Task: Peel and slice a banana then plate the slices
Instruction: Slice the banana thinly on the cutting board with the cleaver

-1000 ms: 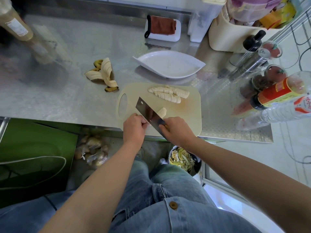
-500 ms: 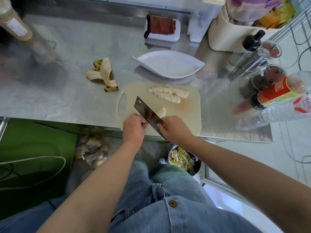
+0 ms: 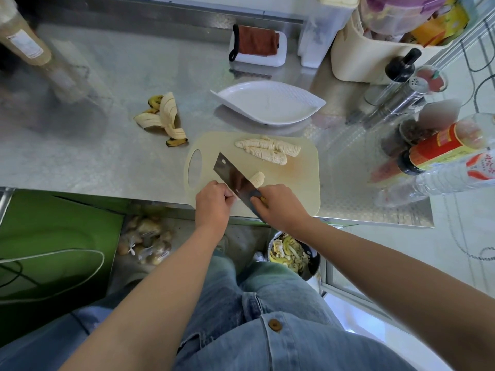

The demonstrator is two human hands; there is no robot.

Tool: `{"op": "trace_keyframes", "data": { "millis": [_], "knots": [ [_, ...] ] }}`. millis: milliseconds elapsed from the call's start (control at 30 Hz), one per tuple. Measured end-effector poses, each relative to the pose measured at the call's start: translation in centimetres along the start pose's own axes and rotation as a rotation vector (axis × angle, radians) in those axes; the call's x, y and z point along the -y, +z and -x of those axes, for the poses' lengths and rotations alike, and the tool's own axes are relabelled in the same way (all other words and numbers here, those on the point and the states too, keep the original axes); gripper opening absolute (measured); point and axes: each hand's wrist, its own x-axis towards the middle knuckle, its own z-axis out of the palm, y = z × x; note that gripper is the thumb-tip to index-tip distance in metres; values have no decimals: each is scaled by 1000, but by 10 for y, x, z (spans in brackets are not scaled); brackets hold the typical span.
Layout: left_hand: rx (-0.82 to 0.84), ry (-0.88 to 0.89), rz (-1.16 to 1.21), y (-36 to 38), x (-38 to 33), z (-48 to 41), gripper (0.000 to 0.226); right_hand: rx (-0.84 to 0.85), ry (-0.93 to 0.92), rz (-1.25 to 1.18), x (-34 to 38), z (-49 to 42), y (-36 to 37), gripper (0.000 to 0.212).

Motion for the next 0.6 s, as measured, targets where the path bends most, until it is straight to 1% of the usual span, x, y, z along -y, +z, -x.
{"op": "trace_keyframes", "data": {
  "millis": [600],
  "knots": [
    [-9, 14, 8, 1, 2, 1, 6, -12, -7, 7, -6, -5, 8, 33]
  ]
}}
